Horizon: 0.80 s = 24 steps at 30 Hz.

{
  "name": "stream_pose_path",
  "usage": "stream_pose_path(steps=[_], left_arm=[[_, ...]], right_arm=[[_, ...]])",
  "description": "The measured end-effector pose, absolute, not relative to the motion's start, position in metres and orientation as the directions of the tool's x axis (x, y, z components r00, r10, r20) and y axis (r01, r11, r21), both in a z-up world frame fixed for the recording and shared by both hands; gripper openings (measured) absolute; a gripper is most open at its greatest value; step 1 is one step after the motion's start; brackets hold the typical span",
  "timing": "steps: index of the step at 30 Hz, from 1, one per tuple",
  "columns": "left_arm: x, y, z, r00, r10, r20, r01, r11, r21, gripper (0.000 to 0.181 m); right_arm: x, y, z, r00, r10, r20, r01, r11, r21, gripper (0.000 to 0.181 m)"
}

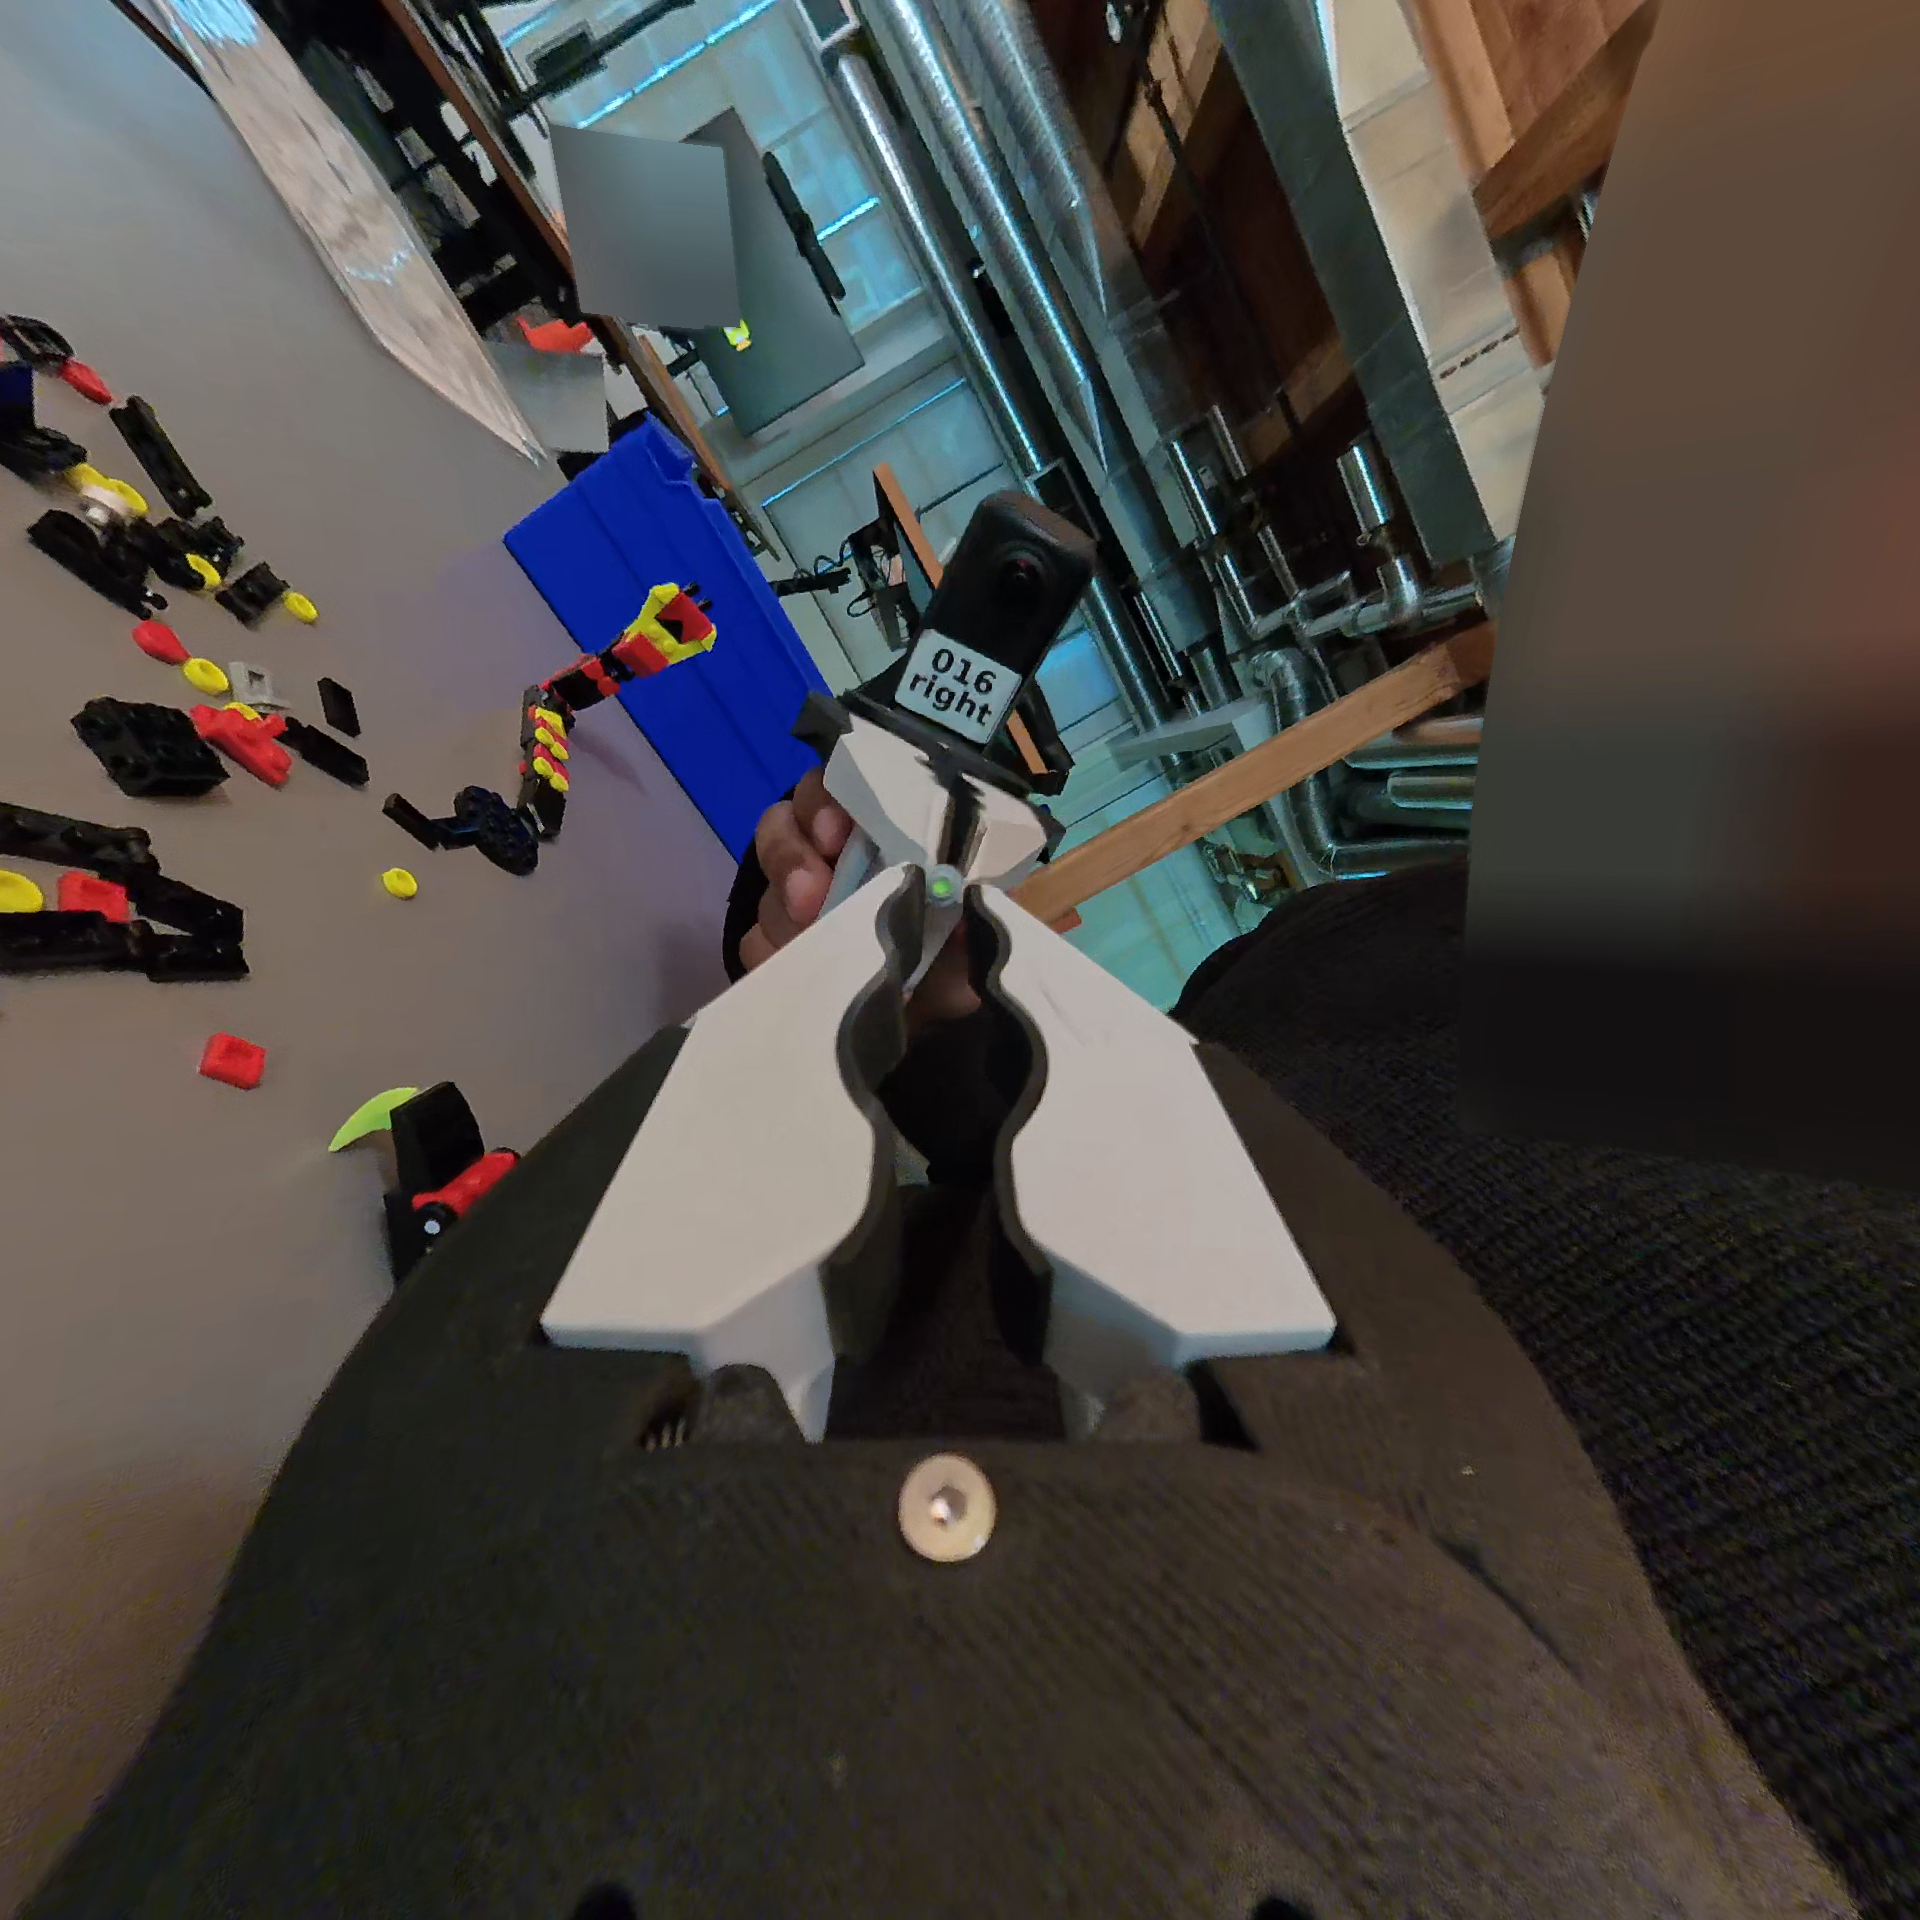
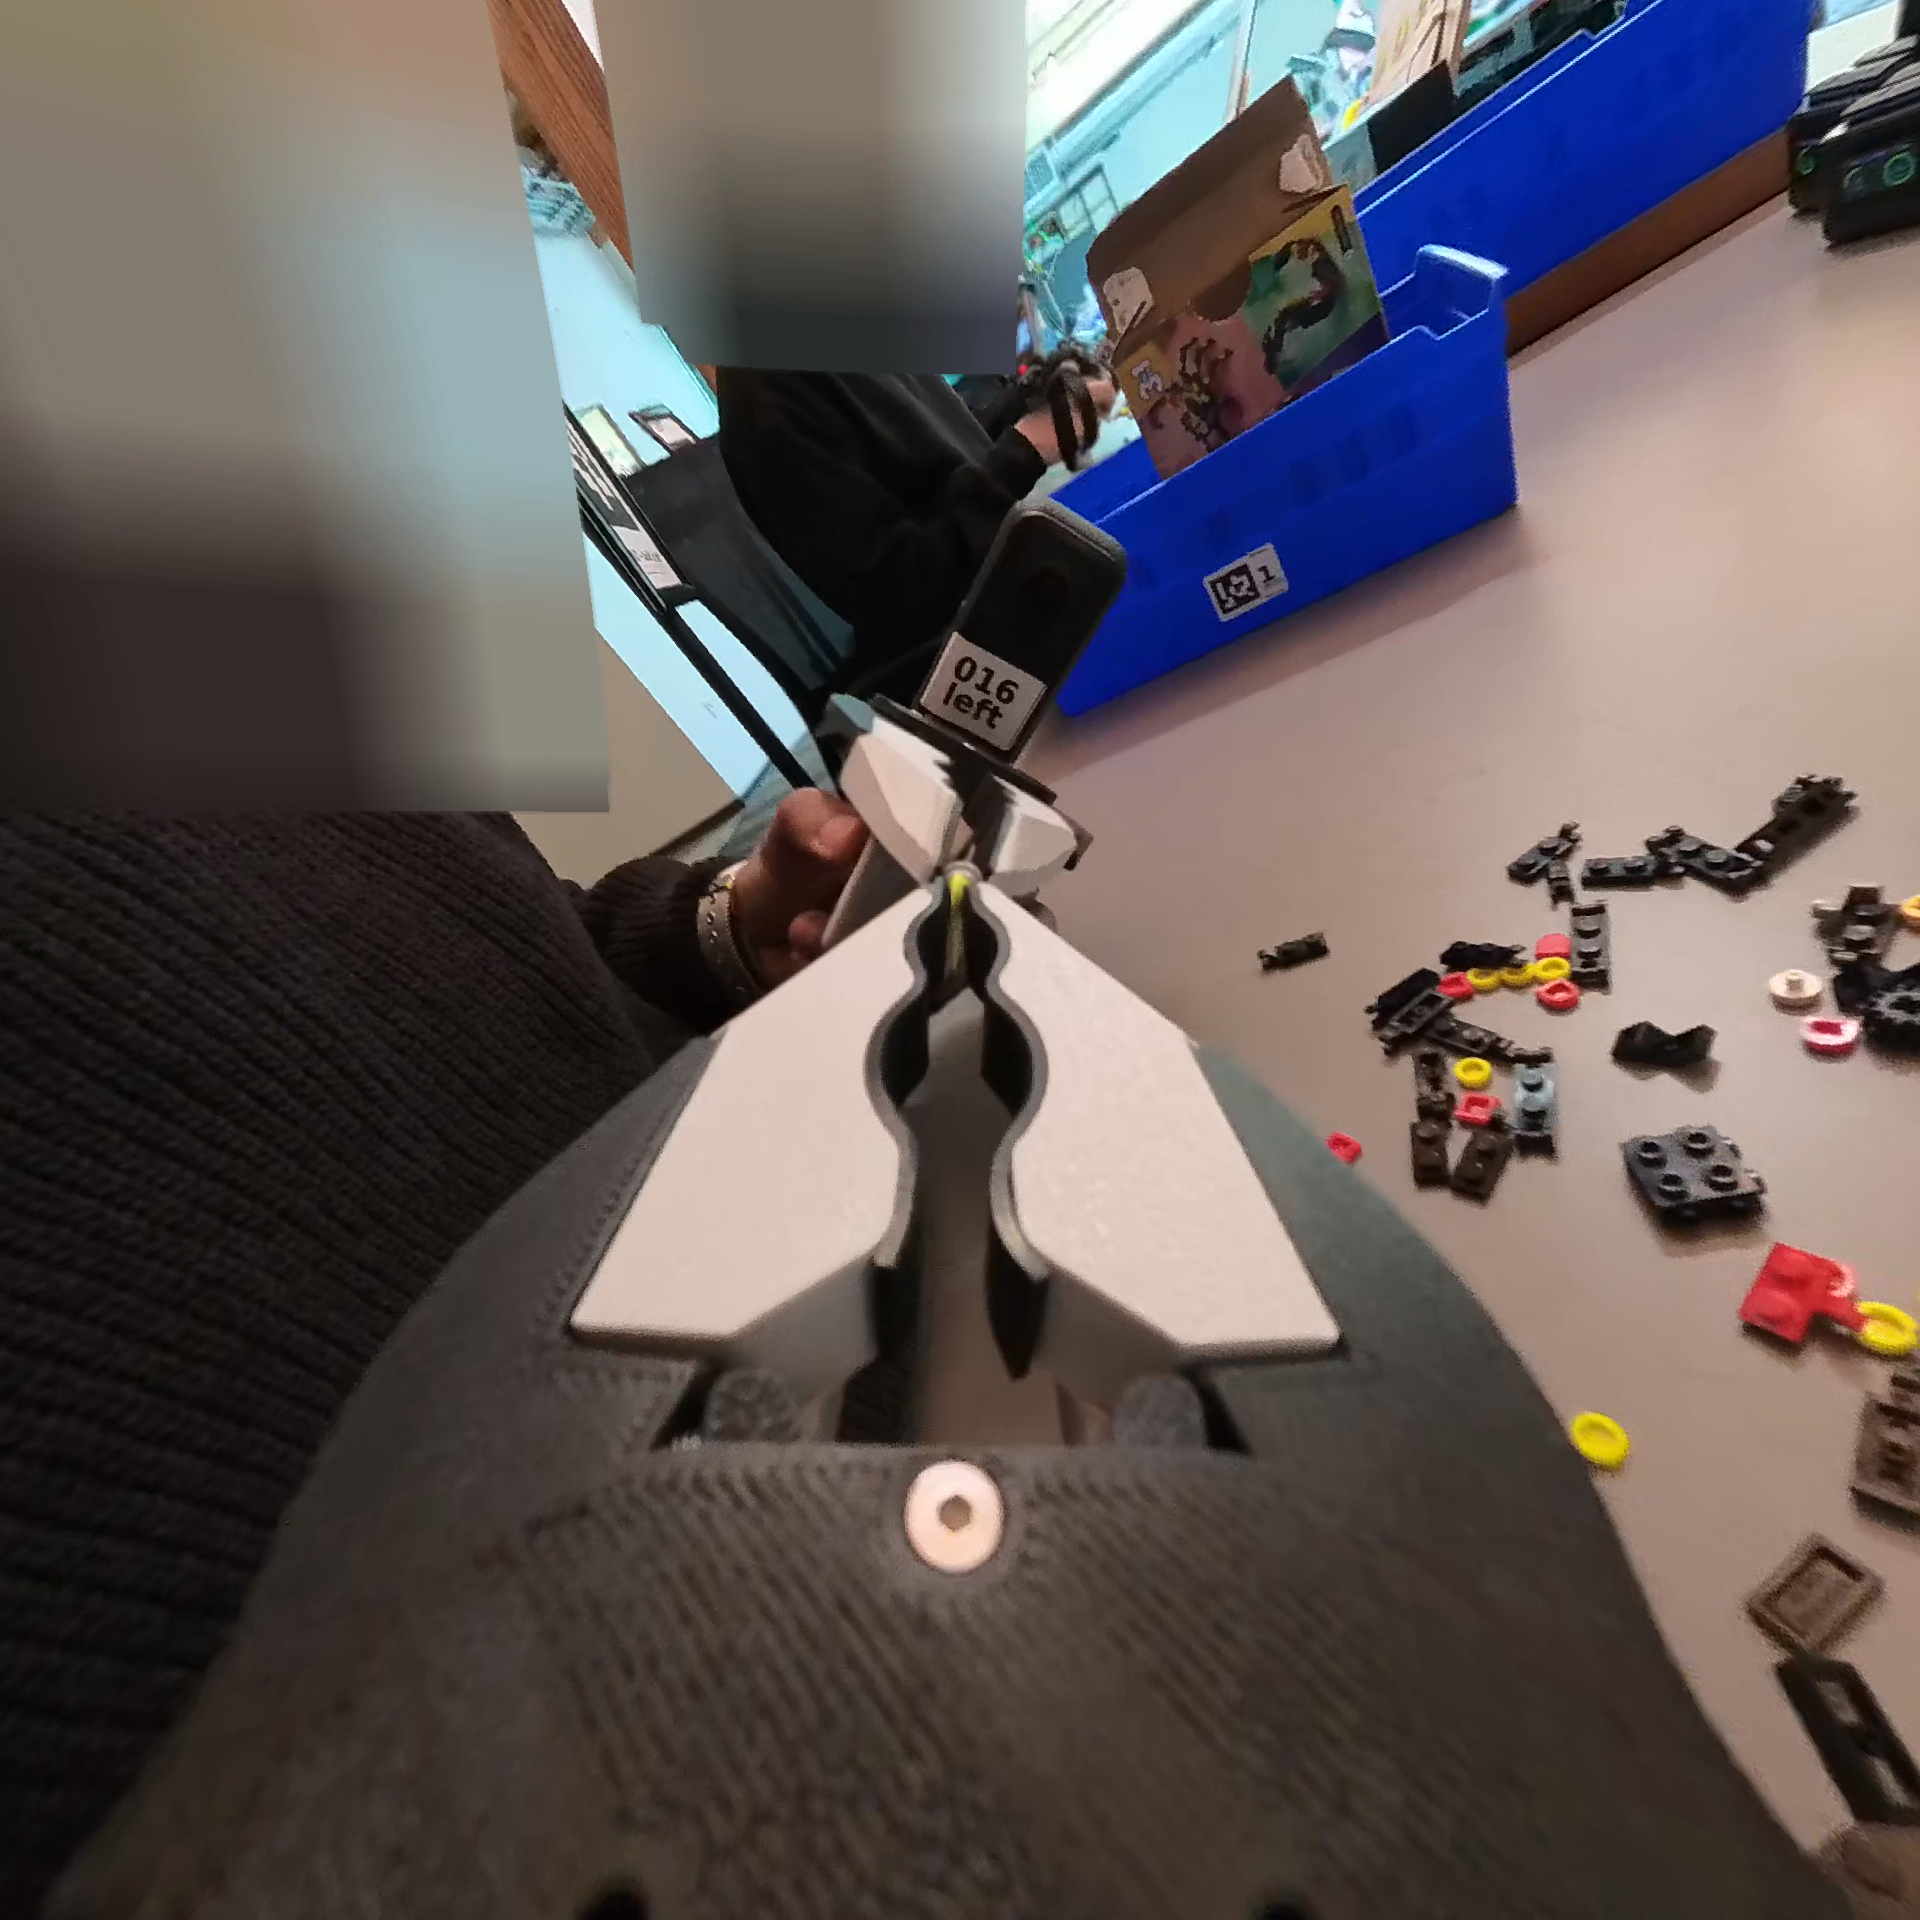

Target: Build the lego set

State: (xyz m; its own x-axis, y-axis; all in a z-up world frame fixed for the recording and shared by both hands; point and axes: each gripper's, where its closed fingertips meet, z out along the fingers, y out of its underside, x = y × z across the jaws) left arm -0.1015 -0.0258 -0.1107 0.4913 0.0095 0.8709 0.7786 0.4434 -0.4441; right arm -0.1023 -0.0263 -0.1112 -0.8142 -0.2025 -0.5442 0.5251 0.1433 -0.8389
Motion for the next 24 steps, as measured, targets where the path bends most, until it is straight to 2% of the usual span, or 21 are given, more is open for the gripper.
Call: stream_pose_path(steps=[10, 21, 24], left_arm=[[-0.098, -0.021, -0.113, 0.504, 0.035, 0.863, 0.781, 0.409, -0.473, 0.000], [-0.104, -0.021, -0.147, 0.515, 0.343, 0.786, 0.742, 0.281, -0.609, 0.000], [-0.105, -0.022, -0.146, 0.509, 0.335, 0.793, 0.751, 0.278, -0.599, 0.000]], right_arm=[[-0.101, -0.025, -0.110, -0.747, -0.240, -0.620, 0.602, 0.151, -0.784, 0.000], [-0.105, -0.029, -0.140, -0.818, -0.088, -0.569, 0.527, 0.285, -0.801, 0.000], [-0.109, -0.029, -0.141, -0.819, -0.069, -0.570, 0.533, 0.276, -0.800, 0.000]])
